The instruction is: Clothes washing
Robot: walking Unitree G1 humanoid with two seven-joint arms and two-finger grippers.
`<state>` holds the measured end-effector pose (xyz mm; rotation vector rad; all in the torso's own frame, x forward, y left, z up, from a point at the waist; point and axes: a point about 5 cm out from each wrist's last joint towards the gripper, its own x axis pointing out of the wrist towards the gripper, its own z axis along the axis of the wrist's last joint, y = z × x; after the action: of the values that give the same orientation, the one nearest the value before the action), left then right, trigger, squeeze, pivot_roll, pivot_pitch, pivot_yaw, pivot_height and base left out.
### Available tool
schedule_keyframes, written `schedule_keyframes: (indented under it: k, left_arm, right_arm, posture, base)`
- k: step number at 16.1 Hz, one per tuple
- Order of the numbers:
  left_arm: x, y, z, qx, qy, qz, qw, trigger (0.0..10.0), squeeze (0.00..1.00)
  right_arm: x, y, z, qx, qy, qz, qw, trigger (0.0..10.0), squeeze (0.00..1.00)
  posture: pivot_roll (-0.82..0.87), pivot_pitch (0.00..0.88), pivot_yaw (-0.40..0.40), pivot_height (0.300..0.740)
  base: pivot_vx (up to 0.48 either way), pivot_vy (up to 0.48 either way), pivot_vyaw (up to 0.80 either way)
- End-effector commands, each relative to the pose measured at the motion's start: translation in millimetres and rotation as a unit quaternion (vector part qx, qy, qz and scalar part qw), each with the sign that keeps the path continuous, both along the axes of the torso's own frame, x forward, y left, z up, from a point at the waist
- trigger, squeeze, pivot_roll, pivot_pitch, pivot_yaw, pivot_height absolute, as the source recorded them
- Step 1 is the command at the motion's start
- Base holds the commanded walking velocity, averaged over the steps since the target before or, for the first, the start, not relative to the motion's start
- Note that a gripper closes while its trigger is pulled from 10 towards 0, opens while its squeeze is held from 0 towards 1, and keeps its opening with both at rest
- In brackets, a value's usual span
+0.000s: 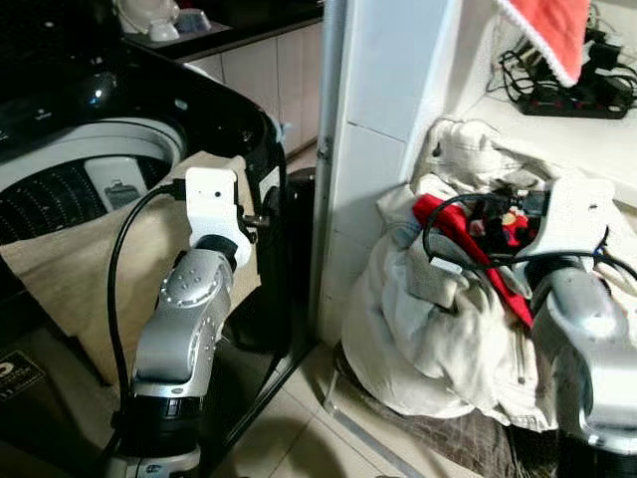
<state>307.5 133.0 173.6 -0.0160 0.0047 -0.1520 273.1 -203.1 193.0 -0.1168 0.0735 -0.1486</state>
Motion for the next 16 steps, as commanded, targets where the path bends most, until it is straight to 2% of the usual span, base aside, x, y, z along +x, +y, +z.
schedule_keyframes:
  k: [1, 2, 4, 5, 7, 8, 12, 13, 14, 16]
  left_arm:
    - [-0.5, -3.3, 3.4, 0.008, -0.01, -0.014, 1.0, 10.0, 0.0]
    - [-0.5, -5.4, 4.0, 0.02, -0.013, -0.034, 0.999, 10.0, 0.0]
    - [-3.7, -14.2, 9.3, 0.057, -0.024, -0.115, 0.991, 10.0, 0.0]
    - [-6.3, -17.5, 12.8, 0.066, -0.03, -0.155, 0.985, 10.0, 0.0]
    - [-9.8, -16.5, 16.6, 0.071, -0.038, -0.199, 0.977, 10.0, 0.0]
    - [-11.8, -13.5, 17.5, 0.074, -0.039, -0.216, 0.973, 10.0, 0.0]
    - [-15.5, -12.6, 18.3, 0.08, -0.042, -0.238, 0.967, 10.0, 0.0]
    - [-16.3, -14.5, 18.5, 0.079, -0.043, -0.243, 0.966, 10.0, 0.0]
    - [-16.5, -16.8, 19.4, 0.076, -0.047, -0.247, 0.965, 10.0, 0.0]
    - [-17.4, -18.5, 20.8, 0.069, -0.06, -0.249, 0.964, 10.0, 0.0]
  right_arm:
    - [3.2, -3.3, -0.6, 0.005, 0.014, 0.004, 1.0, 10.0, 1.0]
    - [5.6, -4.6, -2.5, 0.01, 0.034, 0.01, 0.999, 10.0, 1.0]
    - [9.1, -7.1, -13.5, 0.046, 0.092, 0.006, 0.995, 10.0, 1.0]
    - [10.7, -6.6, -18.3, 0.063, 0.112, 0.01, 0.992, 10.0, 1.0]
    - [14.2, -6.5, -23.1, 0.07, 0.141, 0.018, 0.987, 10.0, 1.0]
    - [16.2, -8.8, -28.2, 0.061, 0.162, 0.016, 0.985, 10.0, 0.0]
    - [18.0, -13.8, -37.4, 0.039, 0.193, 0.005, 0.981, 10.0, 0.0]
    - [19.1, -14.7, -38.7, 0.048, 0.193, 0.001, 0.98, 4.6, 0.0]
    - [20.4, -16.6, -38.9, 0.053, 0.192, -0.001, 0.98, 0.0, 0.0]
    - [20.8, -18.0, -38.1, 0.05, 0.187, -0.003, 0.981, 0.0, 0.0]
  posture:
    - [-0.2, 0.0, -0.01, 0.74]
    - [-0.2, 0.0, -0.01, 0.74]
    - [-0.2, 0.0, -0.012, 0.74]
    - [-0.2, 0.0, -0.012, 0.74]
    - [-0.19, 0.0, -0.014, 0.74]
    - [-0.19, 0.0, -0.016, 0.74]
    - [-0.18, 0.0, -0.02, 0.74]
    - [-0.18, 0.0, -0.02, 0.74]
    - [-0.18, 0.0, -0.02, 0.74]
    - [-0.18, 0.0, -0.016, 0.74]
  base:
    - [0.0, 0.0, 0.0]
    - [0.0, 0.0, 0.0]
    - [0.0, 0.0, 0.0]
    - [0.0, 0.0, 0.0]
    - [0.0, 0.0, 0.0]
    - [0.0, 0.0, 0.0]
    - [0.0, 0.0, 0.0]
    - [0.0, 0.0, 0.0]
    - [0.0, 0.0, 0.0]
    - [0.0, 0.0, 0.0]
